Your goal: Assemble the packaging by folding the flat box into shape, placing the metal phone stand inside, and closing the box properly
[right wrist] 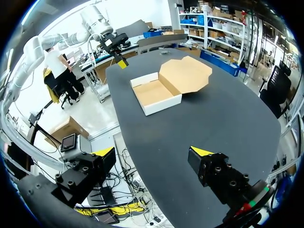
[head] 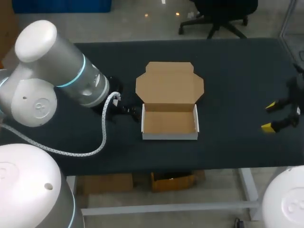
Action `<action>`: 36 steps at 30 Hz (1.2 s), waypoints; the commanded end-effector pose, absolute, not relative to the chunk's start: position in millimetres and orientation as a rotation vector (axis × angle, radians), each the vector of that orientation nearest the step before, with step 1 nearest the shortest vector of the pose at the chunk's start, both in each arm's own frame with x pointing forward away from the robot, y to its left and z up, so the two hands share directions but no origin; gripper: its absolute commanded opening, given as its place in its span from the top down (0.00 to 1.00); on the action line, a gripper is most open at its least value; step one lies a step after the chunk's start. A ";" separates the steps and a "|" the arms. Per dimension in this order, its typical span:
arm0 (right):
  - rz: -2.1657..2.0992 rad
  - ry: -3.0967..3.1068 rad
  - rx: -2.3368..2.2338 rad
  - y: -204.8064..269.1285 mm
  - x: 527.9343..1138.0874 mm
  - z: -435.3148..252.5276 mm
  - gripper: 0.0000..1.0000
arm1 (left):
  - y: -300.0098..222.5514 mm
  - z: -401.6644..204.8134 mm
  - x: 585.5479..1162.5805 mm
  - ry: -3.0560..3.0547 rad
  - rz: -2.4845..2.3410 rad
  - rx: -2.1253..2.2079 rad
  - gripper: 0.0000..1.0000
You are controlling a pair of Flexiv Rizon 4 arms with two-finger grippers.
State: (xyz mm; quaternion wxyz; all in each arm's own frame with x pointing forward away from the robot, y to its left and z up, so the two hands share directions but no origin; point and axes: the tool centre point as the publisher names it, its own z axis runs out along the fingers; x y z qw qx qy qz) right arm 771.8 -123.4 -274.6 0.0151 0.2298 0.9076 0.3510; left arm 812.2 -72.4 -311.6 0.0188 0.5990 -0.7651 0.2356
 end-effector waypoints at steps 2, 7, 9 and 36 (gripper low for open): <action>1.099 2.811 0.726 -125.7 762.7 -269.0 0.00 | -42.3 -280.8 786.9 -2.340 0.922 1.690 0.00; 1.091 2.807 0.751 -126.9 758.6 -267.7 0.00 | -32.3 -270.5 775.2 -2.391 0.959 1.575 0.00; 1.092 2.802 0.759 -127.3 757.1 -267.0 0.00 | -28.8 -266.6 770.1 -2.433 0.976 1.505 0.00; 1.056 2.728 1.104 -153.6 727.9 -252.2 0.00 | 4.9 -228.1 745.7 -2.467 0.935 1.524 0.00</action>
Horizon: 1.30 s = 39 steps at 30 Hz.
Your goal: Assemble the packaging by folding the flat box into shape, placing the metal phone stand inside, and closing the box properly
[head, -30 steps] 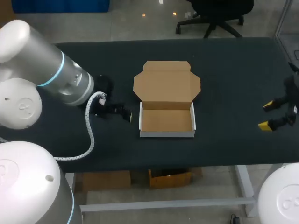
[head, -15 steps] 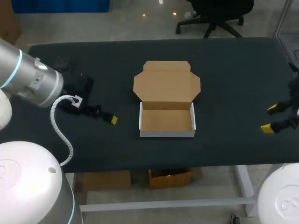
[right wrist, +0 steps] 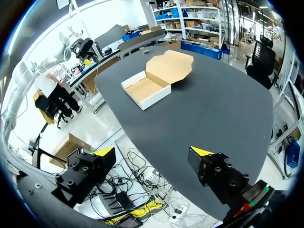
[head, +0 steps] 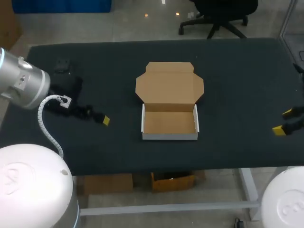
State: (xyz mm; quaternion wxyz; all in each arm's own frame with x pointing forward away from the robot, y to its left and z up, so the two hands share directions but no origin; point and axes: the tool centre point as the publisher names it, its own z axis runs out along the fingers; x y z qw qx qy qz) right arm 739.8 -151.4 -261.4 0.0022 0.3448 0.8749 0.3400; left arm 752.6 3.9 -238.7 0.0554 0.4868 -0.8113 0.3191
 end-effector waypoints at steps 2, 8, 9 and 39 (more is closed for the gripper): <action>1.049 2.718 1.137 -155.4 725.0 -250.0 0.00 | 7.3 -224.6 743.6 -2.456 0.922 1.551 0.00; 1.055 2.684 1.245 -160.0 718.6 -241.8 0.00 | 14.2 -212.2 738.3 -2.360 0.882 1.685 0.00; 1.057 2.678 1.255 -160.9 717.8 -240.2 0.00 | 15.8 -210.0 737.6 -2.336 0.874 1.714 0.00; 1.067 2.595 1.665 -178.0 694.8 -202.3 0.00 | 26.1 -173.7 709.4 -2.090 0.775 1.958 0.00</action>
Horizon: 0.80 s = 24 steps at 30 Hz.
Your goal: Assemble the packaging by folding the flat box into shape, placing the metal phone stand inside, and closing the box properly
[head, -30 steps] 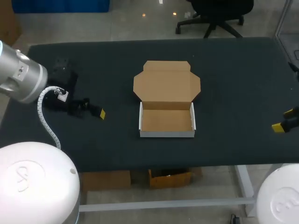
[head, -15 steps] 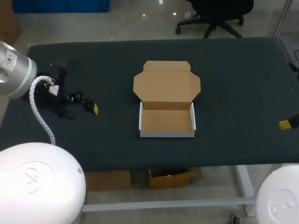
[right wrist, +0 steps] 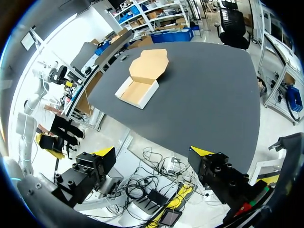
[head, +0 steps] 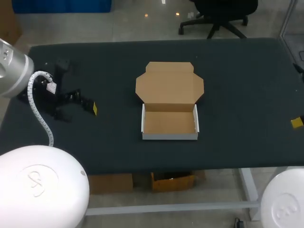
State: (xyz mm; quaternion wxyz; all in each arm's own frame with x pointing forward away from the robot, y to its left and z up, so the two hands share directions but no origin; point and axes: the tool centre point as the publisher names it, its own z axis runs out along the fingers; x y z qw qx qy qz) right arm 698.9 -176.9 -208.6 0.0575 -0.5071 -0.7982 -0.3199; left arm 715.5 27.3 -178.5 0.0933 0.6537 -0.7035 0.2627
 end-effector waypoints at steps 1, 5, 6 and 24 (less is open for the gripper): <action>-0.996 -2.388 -1.553 -177.9 694.4 -201.8 0.00 | 26.0 -173.4 709.1 -2.083 0.776 1.964 0.00; -1.022 -2.348 -1.561 -177.0 694.0 -198.8 0.00 | 25.7 -170.9 709.7 -2.065 0.772 1.980 0.00; -1.018 -2.347 -1.558 -175.3 694.0 -198.3 0.00 | 25.2 -170.7 709.8 -2.065 0.768 1.986 0.00; -0.839 -2.340 -1.632 -154.8 710.8 -187.1 0.00 | 13.7 -162.9 716.3 -2.048 0.720 2.083 0.00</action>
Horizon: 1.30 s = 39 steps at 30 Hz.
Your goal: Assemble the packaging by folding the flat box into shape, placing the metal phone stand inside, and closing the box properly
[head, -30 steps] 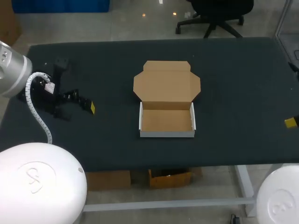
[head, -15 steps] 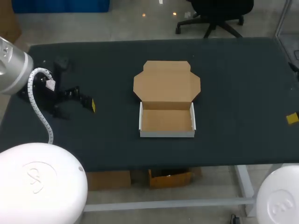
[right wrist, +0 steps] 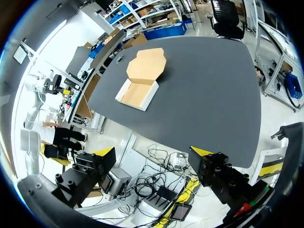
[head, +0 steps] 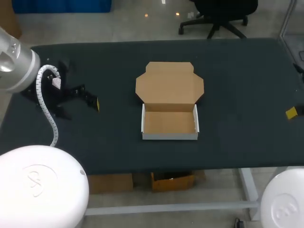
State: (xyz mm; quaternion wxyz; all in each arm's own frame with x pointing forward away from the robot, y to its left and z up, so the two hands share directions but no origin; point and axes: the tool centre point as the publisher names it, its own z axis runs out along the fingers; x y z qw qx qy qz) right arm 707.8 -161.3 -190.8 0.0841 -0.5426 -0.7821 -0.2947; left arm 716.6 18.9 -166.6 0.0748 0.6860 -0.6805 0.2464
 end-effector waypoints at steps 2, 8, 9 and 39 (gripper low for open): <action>-0.835 -2.341 -1.633 -153.4 712.0 -187.5 0.00 | 13.4 -162.6 717.1 -2.043 0.718 2.087 0.00; -0.815 -2.330 -1.649 -152.6 713.4 -191.3 0.00 | 15.6 -165.9 720.8 -2.018 0.701 2.110 0.00; -0.814 -2.326 -1.651 -152.8 713.5 -191.7 0.00 | 16.0 -166.5 720.9 -2.015 0.701 2.111 0.00; -0.808 -2.318 -1.666 -153.4 713.4 -192.2 0.00 | 33.3 -219.5 760.9 -2.010 0.546 2.195 0.00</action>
